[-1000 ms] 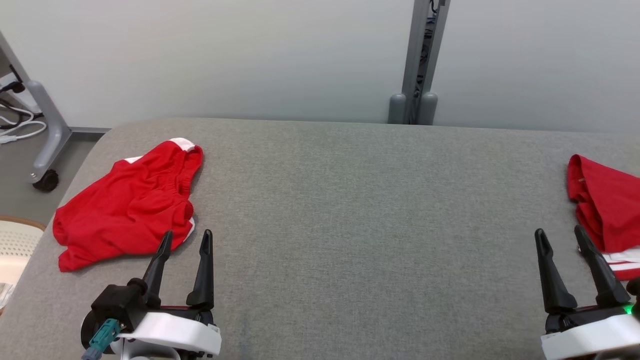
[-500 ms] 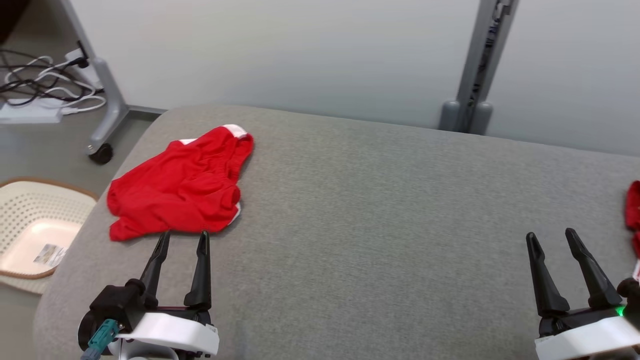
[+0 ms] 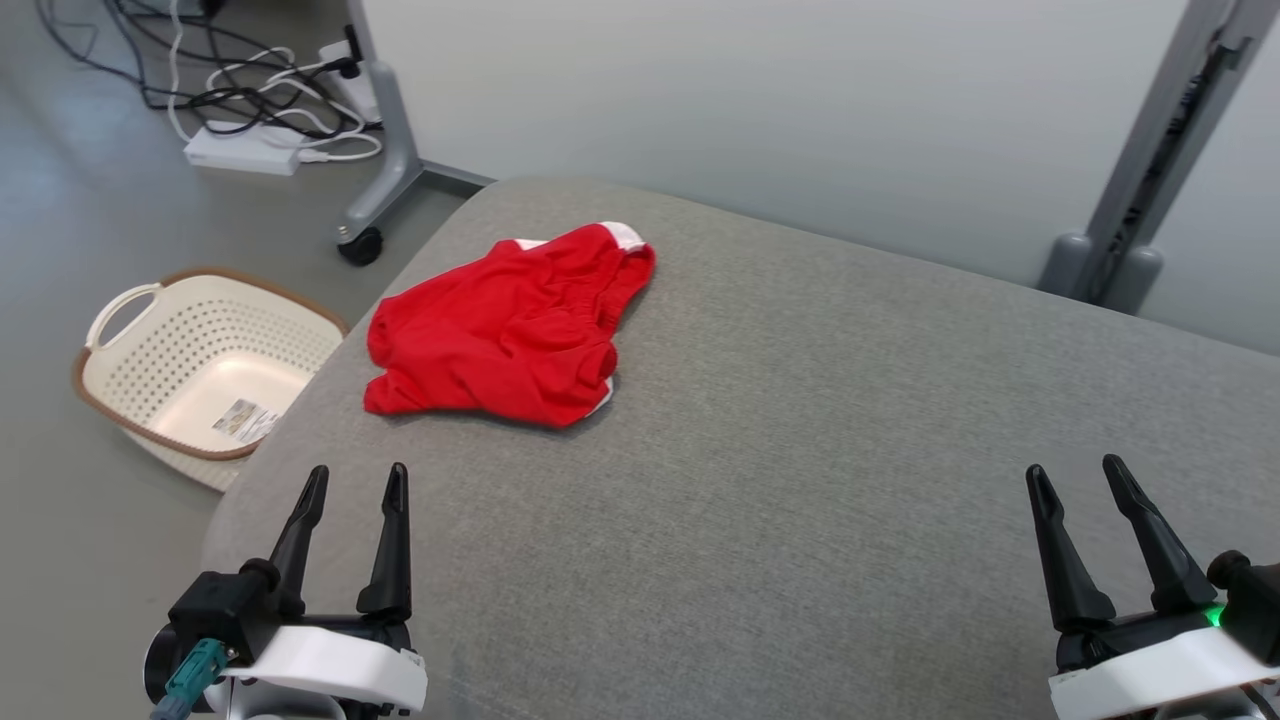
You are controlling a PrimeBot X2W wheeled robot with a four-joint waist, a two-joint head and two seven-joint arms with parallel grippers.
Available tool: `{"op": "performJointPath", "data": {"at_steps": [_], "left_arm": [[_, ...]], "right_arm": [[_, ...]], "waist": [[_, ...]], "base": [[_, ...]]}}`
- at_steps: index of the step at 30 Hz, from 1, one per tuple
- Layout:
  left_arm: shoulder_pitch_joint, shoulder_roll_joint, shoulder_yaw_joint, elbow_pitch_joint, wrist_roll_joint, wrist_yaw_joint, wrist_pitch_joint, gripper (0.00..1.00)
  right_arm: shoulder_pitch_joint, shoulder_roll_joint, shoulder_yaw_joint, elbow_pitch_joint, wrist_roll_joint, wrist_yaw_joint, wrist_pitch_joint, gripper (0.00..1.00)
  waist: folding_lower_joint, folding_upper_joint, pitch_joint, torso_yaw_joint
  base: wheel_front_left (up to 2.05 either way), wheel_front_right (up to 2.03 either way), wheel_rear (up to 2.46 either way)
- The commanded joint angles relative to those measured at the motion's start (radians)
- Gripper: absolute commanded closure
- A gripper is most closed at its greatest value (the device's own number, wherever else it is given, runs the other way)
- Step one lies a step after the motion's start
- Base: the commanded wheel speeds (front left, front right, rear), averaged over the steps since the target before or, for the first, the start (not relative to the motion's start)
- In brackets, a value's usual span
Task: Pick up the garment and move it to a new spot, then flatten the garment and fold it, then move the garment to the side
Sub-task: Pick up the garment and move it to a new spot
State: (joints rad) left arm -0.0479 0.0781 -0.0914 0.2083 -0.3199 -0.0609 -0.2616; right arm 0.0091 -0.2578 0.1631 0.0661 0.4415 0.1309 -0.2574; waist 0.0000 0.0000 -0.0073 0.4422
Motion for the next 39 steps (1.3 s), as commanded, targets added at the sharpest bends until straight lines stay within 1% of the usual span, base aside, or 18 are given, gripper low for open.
{"op": "performJointPath", "data": {"at_steps": [1,6,11,14,15,16,19,20,22,25,26,32,34,39], "left_arm": [[-0.015,0.006,0.003,0.002,-0.008,-0.007,-0.004,0.0],[-0.046,0.02,0.003,0.003,-0.013,-0.012,0.0,0.0],[-0.107,0.038,0.005,-0.023,-0.011,-0.005,0.036,0.0],[-0.158,0.052,0.009,-0.03,-0.023,-0.007,0.078,0.0],[-0.201,0.066,0.012,-0.013,-0.037,-0.014,0.126,0.0],[-0.229,0.064,0.017,-0.007,-0.055,-0.018,0.145,0.0],[-0.312,0.083,0.025,0.028,-0.09,-0.029,0.202,0.0],[-0.342,0.092,0.027,0.045,-0.097,-0.035,0.214,0.0],[-0.398,0.088,0.037,0.093,-0.145,-0.043,0.245,0.0],[-0.488,0.121,0.039,0.194,-0.182,-0.053,0.304,0.0],[-0.488,0.121,0.039,0.194,-0.182,-0.053,0.304,0.0],[-0.673,0.162,0.04,0.413,-0.216,-0.062,0.345,0.0],[-0.726,0.168,0.047,0.485,-0.245,-0.066,0.358,0.0],[-0.855,0.209,0.059,0.654,-0.305,-0.07,0.391,0.0]], "right_arm": [[-0.009,-0.007,-0.002,0.0,0.006,0.0,-0.009,0.0],[-0.02,-0.012,0.011,-0.001,0.005,0.0,-0.009,0.0],[-0.043,-0.025,0.03,-0.004,0.007,0.0,-0.01,0.0],[-0.054,-0.028,0.043,-0.01,0.007,0.0,-0.01,0.0],[-0.065,-0.033,0.053,-0.012,0.01,0.0,-0.009,0.0],[-0.07,-0.037,0.056,-0.013,0.011,0.0,-0.009,0.0],[-0.098,-0.049,0.07,-0.024,0.012,0.0,-0.009,0.0],[-0.109,-0.052,0.075,-0.028,0.013,0.0,-0.009,0.0],[-0.132,-0.058,0.086,-0.04,0.013,0.0,-0.009,0.0],[-0.163,-0.064,0.096,-0.051,0.019,0.0,-0.009,0.0],[-0.163,-0.064,0.096,-0.051,0.019,0.0,-0.009,0.0],[-0.222,-0.079,0.12,-0.074,0.03,0.0,-0.009,0.0],[-0.239,-0.085,0.119,-0.077,0.031,0.0,-0.009,0.0],[-0.294,-0.096,0.134,-0.092,0.035,0.0,-0.009,0.0]], "waist": [[0.0,0.0,0.008,0.026],[0.0,0.0,0.02,0.046],[0.0,0.0,0.045,0.037],[0.0,0.0,0.066,0.029],[0.0,0.0,0.083,0.023],[0.0,0.0,0.093,0.018],[0.0,0.0,0.134,-0.006],[0.0,0.0,0.149,-0.017],[0.0,0.0,0.181,-0.039],[0.0,0.0,0.228,-0.074],[0.0,0.0,0.228,-0.074],[0.0,0.0,0.324,-0.143],[0.0,0.0,0.353,-0.165],[0.0,0.0,0.426,-0.235]], "base": [[0.0,0.0,0.0],[0.0,0.0,0.0],[0.0,0.0,0.0],[0.0,0.0,0.0],[0.0,0.0,0.0],[0.0,0.0,0.0],[0.0,0.0,0.0],[0.0,0.0,0.0],[0.0,0.0,0.0],[0.0,0.0,0.0],[0.0,0.0,0.0],[0.0,0.0,0.0],[0.0,0.0,0.0],[0.0,0.0,0.0]]}}
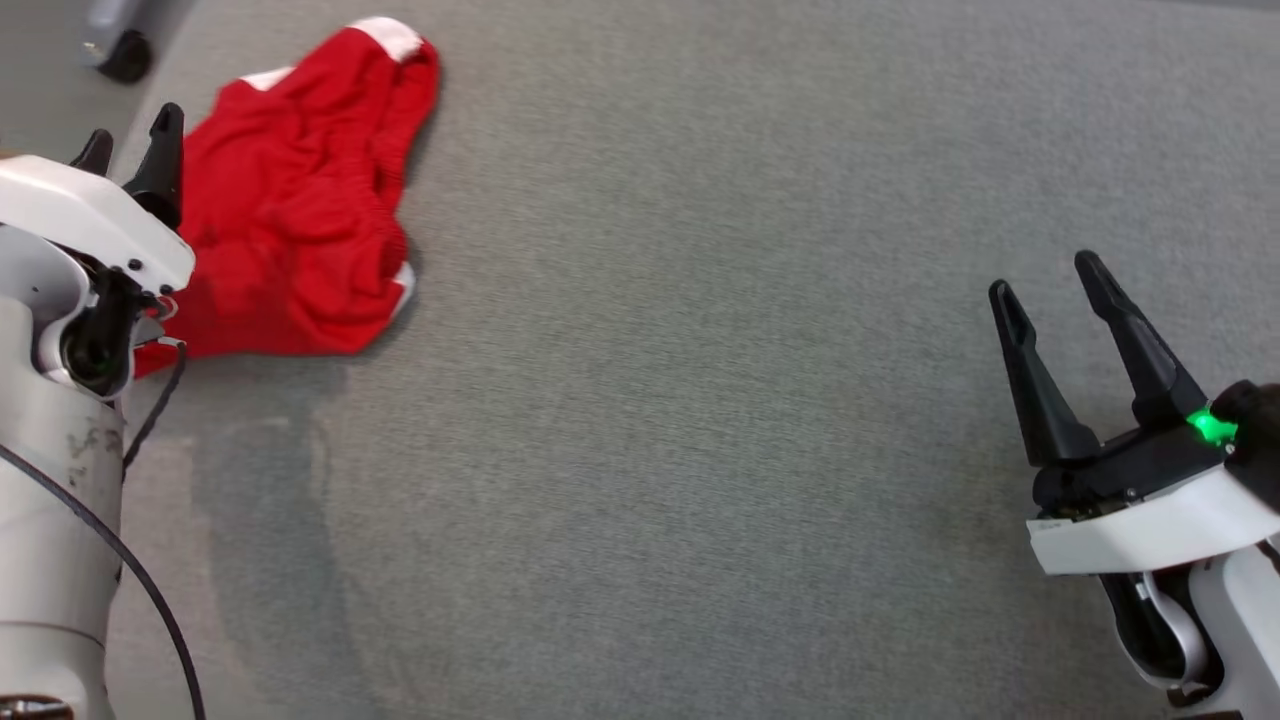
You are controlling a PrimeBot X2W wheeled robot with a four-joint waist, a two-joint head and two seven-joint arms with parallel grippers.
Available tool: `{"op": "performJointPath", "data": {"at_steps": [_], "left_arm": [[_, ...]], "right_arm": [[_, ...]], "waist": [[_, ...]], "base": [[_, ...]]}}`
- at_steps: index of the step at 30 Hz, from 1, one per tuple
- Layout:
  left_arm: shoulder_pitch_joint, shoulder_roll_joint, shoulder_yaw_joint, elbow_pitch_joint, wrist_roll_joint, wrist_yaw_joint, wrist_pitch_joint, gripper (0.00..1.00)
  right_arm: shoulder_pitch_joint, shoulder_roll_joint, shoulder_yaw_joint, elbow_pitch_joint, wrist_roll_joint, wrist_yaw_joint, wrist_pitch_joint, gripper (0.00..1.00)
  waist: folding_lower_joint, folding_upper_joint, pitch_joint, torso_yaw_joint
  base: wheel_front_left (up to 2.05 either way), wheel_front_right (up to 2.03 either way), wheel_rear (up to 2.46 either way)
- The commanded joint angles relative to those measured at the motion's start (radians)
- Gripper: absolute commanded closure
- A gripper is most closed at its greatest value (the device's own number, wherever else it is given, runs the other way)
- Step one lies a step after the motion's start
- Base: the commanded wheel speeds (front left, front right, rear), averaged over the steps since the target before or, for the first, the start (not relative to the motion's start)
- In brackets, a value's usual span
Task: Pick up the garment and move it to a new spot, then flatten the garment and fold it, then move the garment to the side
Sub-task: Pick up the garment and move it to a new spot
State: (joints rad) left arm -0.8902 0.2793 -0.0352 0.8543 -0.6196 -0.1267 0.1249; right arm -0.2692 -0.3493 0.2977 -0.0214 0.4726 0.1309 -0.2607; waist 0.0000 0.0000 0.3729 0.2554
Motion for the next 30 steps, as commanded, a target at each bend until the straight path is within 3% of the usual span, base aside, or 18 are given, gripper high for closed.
{"op": "performJointPath", "data": {"at_steps": [1,8,21,22,23,24,26,27,30], "left_arm": [[-0.029,0.012,0.001,0.033,-0.016,-0.005,0.018,0.0],[-0.097,0.063,-0.001,0.203,-0.05,0.003,0.124,0.0],[-0.114,0.047,-0.033,0.394,-0.072,0.009,0.337,0.0],[-0.112,0.045,-0.034,0.399,-0.074,0.008,0.349,0.04],[-0.113,0.045,-0.034,0.401,-0.078,0.009,0.355,0.18],[-0.113,0.045,-0.034,0.401,-0.078,0.009,0.355,0.18],[-0.116,0.046,-0.04,0.403,-0.076,0.006,0.353,0.89],[-0.117,0.046,-0.041,0.402,-0.078,0.005,0.349,1.0],[-0.118,0.043,-0.044,0.4,-0.081,0.004,0.345,1.0]], "right_arm": [[-0.021,-0.006,-0.002,-0.007,0.003,0.0,-0.006,0.0],[-0.053,-0.013,0.007,-0.018,0.005,0.0,-0.005,0.0],[-0.031,-0.013,-0.008,-0.014,0.01,0.0,-0.005,0.0],[-0.03,-0.011,-0.008,-0.013,0.01,0.0,-0.005,0.0],[-0.031,-0.01,-0.008,-0.012,0.01,0.0,-0.005,0.0],[-0.031,-0.01,-0.008,-0.012,0.01,0.0,-0.005,0.0],[-0.03,-0.013,-0.008,-0.012,0.011,0.0,-0.006,0.0],[-0.03,-0.015,-0.008,-0.012,0.012,0.0,-0.006,0.0],[-0.03,-0.017,-0.01,-0.011,0.013,0.0,-0.006,0.0]], "waist": [[0.0,0.0,0.054,-0.059],[0.0,0.0,0.084,-0.135],[0.0,0.0,0.075,-0.162],[0.0,0.0,0.074,-0.162],[0.0,0.0,0.074,-0.161],[0.0,0.0,0.074,-0.161],[0.0,0.0,0.074,-0.16],[0.0,0.0,0.074,-0.16],[0.0,0.0,0.074,-0.159]], "base": [[0.0,0.0,0.0],[0.0,0.0,0.0],[0.0,0.0,0.0],[0.0,0.0,0.0],[0.0,0.0,0.0],[0.0,0.0,0.0],[0.0,0.0,0.0],[0.0,0.0,0.0],[0.0,0.0,0.0]]}}
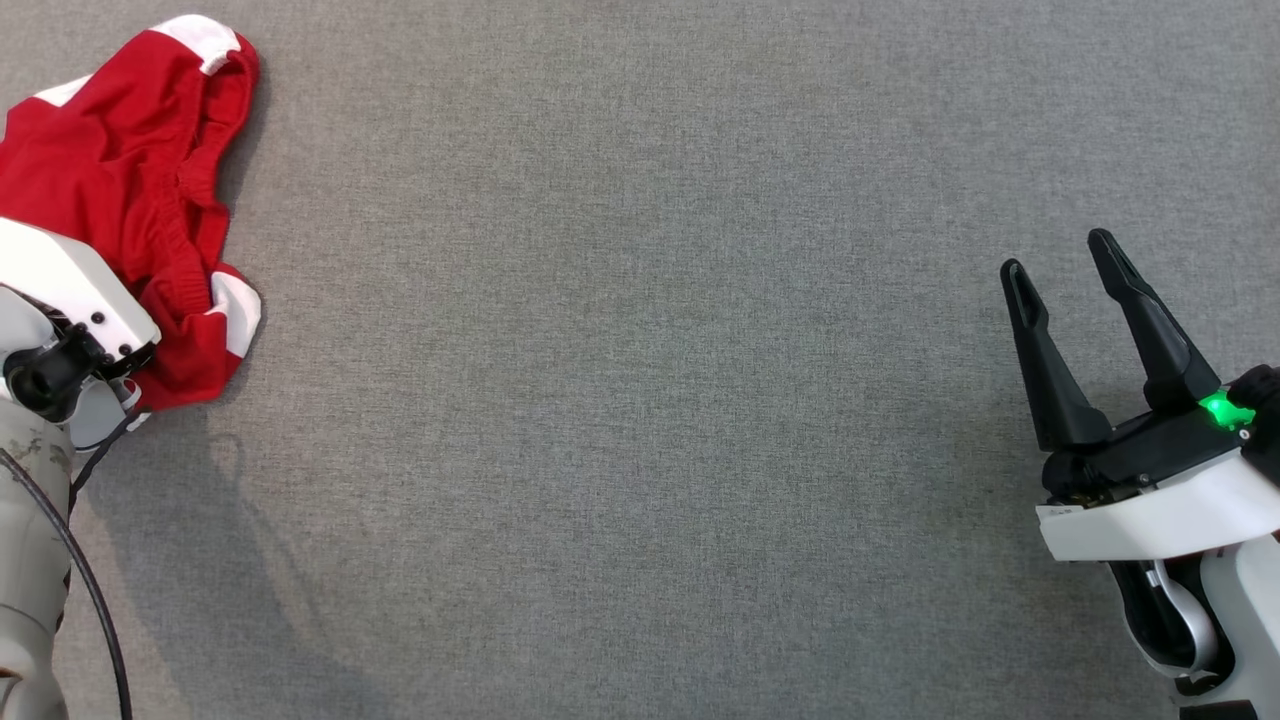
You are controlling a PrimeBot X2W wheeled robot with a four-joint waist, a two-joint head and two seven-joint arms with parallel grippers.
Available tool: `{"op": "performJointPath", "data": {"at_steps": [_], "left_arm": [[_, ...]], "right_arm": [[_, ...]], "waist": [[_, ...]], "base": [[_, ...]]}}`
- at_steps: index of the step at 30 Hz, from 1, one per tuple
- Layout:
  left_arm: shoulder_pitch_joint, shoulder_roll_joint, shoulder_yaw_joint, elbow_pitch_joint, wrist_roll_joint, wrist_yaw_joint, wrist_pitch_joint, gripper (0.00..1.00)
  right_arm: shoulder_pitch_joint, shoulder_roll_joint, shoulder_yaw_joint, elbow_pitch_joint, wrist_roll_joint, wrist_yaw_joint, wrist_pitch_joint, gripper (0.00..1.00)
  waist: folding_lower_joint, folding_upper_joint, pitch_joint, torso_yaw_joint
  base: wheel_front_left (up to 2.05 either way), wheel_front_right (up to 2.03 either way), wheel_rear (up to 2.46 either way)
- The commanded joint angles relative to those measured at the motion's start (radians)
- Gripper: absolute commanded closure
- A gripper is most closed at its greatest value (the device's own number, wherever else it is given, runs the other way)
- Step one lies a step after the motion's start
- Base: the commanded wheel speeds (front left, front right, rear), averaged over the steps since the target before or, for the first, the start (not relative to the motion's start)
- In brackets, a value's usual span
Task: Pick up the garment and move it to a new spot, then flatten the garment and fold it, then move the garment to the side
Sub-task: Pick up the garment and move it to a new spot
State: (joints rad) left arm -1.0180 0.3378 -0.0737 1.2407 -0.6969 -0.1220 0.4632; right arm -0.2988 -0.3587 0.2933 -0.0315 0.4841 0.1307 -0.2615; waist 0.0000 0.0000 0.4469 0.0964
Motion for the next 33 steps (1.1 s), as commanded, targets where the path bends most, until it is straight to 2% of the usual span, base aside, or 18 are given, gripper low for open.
{"op": "performJointPath", "data": {"at_steps": [1,6,13,23,33], "left_arm": [[0.01,-0.015,-0.007,0.01,-0.004,-0.003,0.002,1.0],[0.007,-0.01,-0.014,-0.021,-0.012,-0.009,-0.043,1.0],[0.052,-0.001,-0.058,-0.099,-0.027,-0.01,-0.064,1.0],[0.145,0.034,-0.167,-0.322,-0.1,-0.009,-0.025,1.0],[0.237,0.042,-0.288,-0.554,-0.164,-0.009,-0.02,1.0]], "right_arm": [[-0.001,-0.007,-0.007,0.0,0.001,0.0,-0.005,0.0],[0.002,0.003,-0.011,0.004,0.0,0.0,-0.005,0.0],[0.019,0.041,-0.013,0.018,0.003,0.0,-0.005,0.0],[0.066,0.084,-0.026,0.045,0.005,0.0,-0.005,0.0],[0.11,0.096,-0.048,0.064,0.007,0.0,-0.005,0.0]], "waist": [[0.0,0.0,-0.001,0.0],[0.0,0.0,-0.026,0.001],[0.0,0.0,-0.124,-0.022],[0.0,0.0,-0.258,-0.07],[0.0,0.0,-0.333,-0.12]], "base": [[0.0,0.0,0.0],[0.0,0.0,0.0],[0.0,0.0,0.0],[0.0,0.0,0.0],[0.0,0.0,0.0]]}}
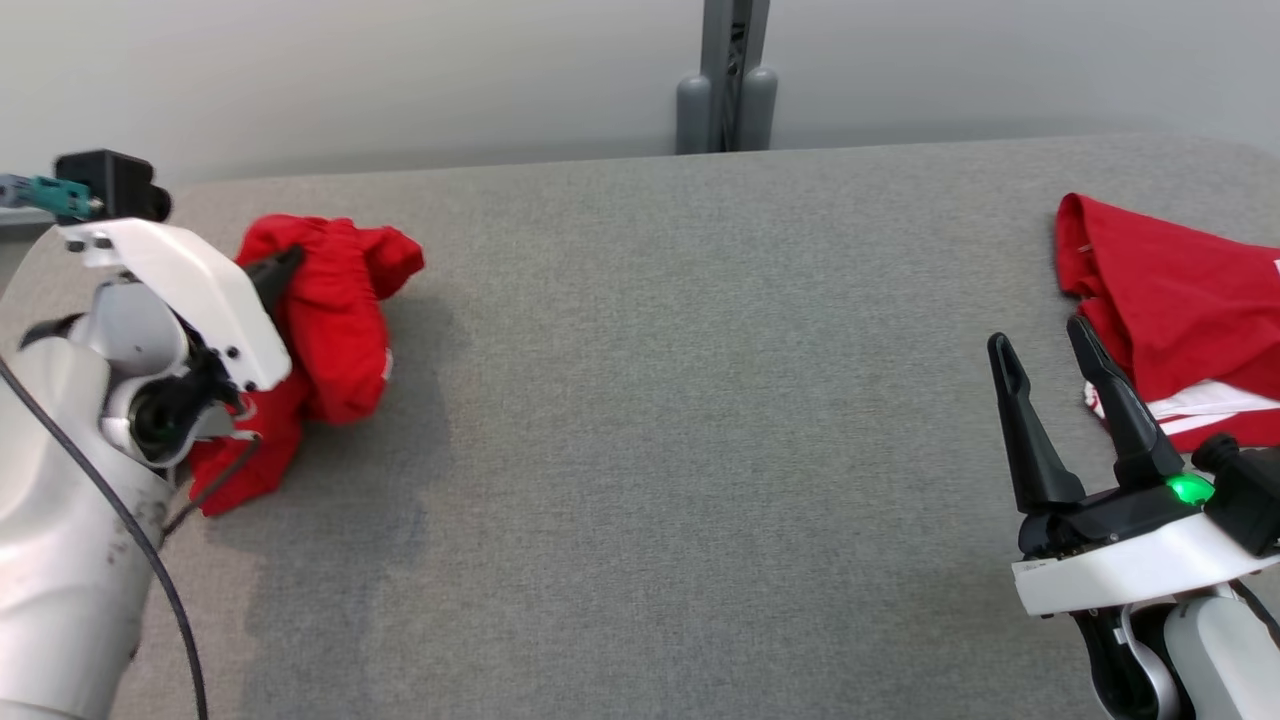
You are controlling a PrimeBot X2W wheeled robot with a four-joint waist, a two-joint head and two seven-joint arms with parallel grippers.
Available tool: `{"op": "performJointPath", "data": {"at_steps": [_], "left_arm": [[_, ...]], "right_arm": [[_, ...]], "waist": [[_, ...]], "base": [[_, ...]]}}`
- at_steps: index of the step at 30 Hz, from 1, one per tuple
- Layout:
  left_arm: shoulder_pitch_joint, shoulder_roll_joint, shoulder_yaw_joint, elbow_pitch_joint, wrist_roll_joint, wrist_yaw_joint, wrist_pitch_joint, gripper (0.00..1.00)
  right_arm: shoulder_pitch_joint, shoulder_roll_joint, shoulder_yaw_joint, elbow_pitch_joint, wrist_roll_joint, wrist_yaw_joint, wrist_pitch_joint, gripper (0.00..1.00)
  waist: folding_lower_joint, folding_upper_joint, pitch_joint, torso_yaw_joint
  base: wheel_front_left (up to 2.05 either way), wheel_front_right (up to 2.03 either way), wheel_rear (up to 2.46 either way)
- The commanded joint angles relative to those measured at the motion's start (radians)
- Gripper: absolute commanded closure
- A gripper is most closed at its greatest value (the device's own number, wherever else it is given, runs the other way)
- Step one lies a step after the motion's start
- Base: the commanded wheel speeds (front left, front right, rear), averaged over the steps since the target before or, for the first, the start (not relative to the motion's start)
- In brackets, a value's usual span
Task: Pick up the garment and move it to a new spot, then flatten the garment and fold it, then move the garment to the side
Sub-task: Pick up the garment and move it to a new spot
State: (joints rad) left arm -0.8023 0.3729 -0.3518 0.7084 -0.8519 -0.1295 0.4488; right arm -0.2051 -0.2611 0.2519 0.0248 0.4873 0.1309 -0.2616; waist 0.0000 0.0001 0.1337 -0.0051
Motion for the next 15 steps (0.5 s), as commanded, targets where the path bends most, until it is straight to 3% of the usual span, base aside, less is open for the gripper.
{"op": "performJointPath", "data": {"at_steps": [1,8,15], "left_arm": [[0.032,0.0,-0.02,-0.042,-0.016,-0.001,-0.007,1.0],[0.104,-0.06,-0.114,-0.193,-0.045,-0.001,-0.019,1.0],[0.12,-0.144,-0.188,-0.225,-0.041,-0.001,-0.067,1.0]], "right_arm": [[0.017,-0.001,-0.01,0.007,0.003,0.0,-0.004,0.0],[0.048,-0.007,-0.038,0.011,-0.004,0.0,-0.004,0.0],[0.046,-0.008,-0.039,0.019,-0.001,0.0,-0.004,0.0]], "waist": [[0.0,-0.0001,-0.026,-0.025],[0.0,-0.0001,-0.058,-0.071],[0.0,-0.0001,-0.056,-0.121]], "base": [[0.0,0.0,0.0],[0.0,0.0,0.0],[0.0,0.0,0.0]]}}
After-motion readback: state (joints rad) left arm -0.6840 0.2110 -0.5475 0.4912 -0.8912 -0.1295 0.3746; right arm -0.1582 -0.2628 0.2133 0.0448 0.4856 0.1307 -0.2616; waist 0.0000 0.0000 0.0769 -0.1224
